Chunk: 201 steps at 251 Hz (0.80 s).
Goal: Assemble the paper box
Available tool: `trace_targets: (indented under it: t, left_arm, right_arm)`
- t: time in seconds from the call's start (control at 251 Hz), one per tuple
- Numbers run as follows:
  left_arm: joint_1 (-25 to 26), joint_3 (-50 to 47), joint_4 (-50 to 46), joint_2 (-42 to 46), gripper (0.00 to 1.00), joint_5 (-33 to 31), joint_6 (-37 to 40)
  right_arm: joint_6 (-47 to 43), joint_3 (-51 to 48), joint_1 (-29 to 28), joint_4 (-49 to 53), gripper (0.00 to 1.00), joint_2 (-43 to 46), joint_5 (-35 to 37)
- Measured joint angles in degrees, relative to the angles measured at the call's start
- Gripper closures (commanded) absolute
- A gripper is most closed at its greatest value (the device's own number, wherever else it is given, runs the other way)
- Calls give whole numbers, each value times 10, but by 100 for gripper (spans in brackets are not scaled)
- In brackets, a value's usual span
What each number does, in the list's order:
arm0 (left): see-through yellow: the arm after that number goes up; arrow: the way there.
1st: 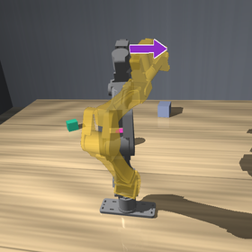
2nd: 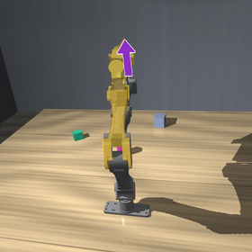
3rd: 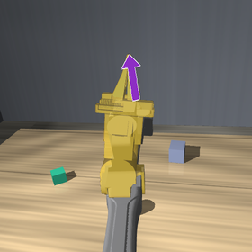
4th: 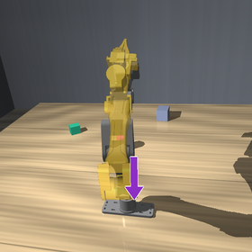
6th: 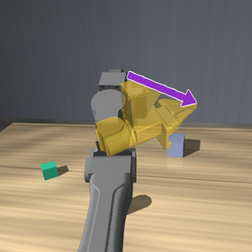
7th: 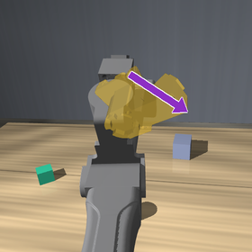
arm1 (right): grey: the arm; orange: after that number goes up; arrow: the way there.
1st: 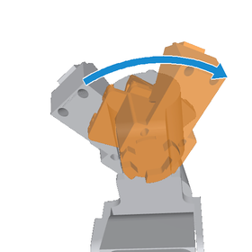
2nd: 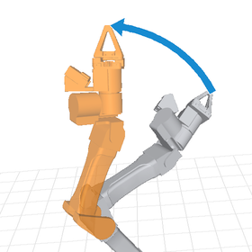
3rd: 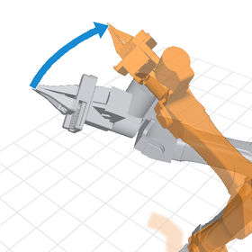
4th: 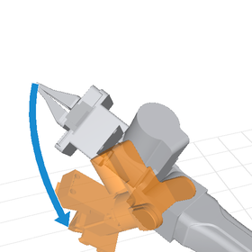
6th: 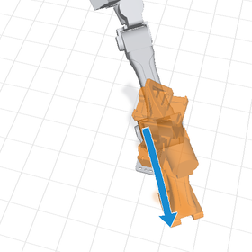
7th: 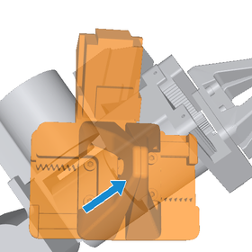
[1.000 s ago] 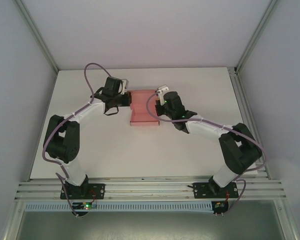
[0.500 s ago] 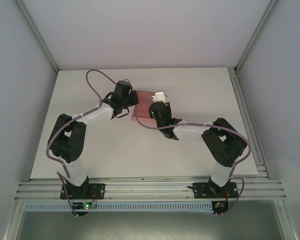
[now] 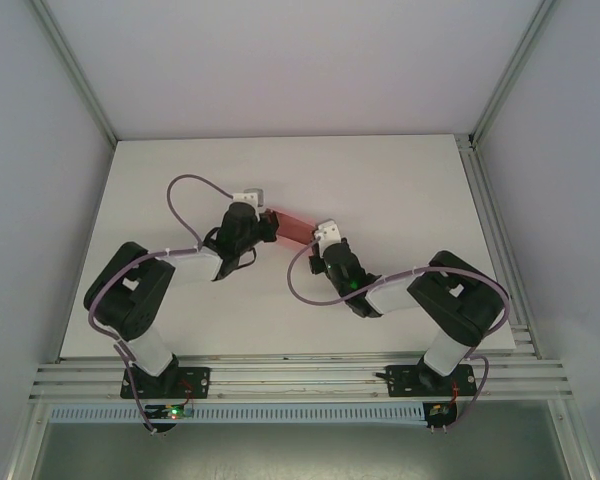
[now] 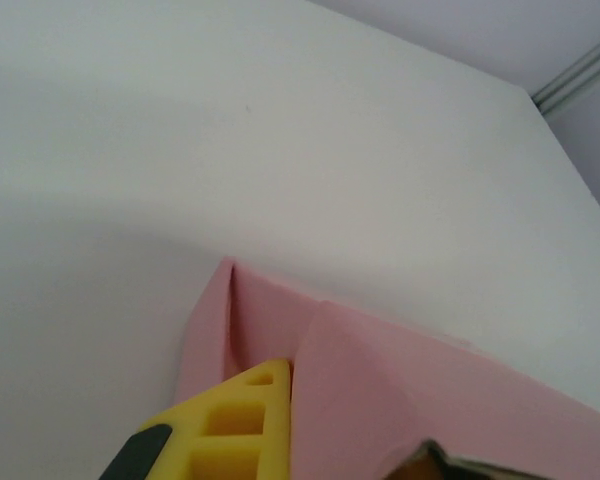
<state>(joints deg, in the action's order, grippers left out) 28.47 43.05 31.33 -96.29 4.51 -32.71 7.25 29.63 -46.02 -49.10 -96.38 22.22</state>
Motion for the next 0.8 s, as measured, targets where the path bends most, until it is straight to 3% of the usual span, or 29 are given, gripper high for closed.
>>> trace_targets:
  t: [0.231, 0.367, 0.483, 0.531, 0.694, 0.75, 0.802]
  left_arm:
    - [31, -47, -49, 32, 95, 33, 27]
    - [31, -57, -88, 60, 58, 45, 33]
    - [31, -59, -150, 99, 51, 46, 34]
    - [31, -59, -182, 124, 40, 42, 38]
    - [31, -53, -293, 226, 17, 35, 59]
    - [31, -44, -327, 257, 1, 26, 59]
    - [31, -28, -356, 284, 0, 4, 59]
  right_arm:
    - [-30, -21, -30, 54, 100, 3, -17]
    - [-31, -25, -31, 81, 100, 31, -19]
    - [-31, -31, -40, 93, 100, 40, -19]
    - [-31, -32, -44, 101, 100, 40, -19]
    - [-32, -32, -45, 104, 100, 40, -16]
    - [-32, -32, -45, 104, 100, 40, -15]
    - [-32, -32, -45, 106, 100, 41, -15]
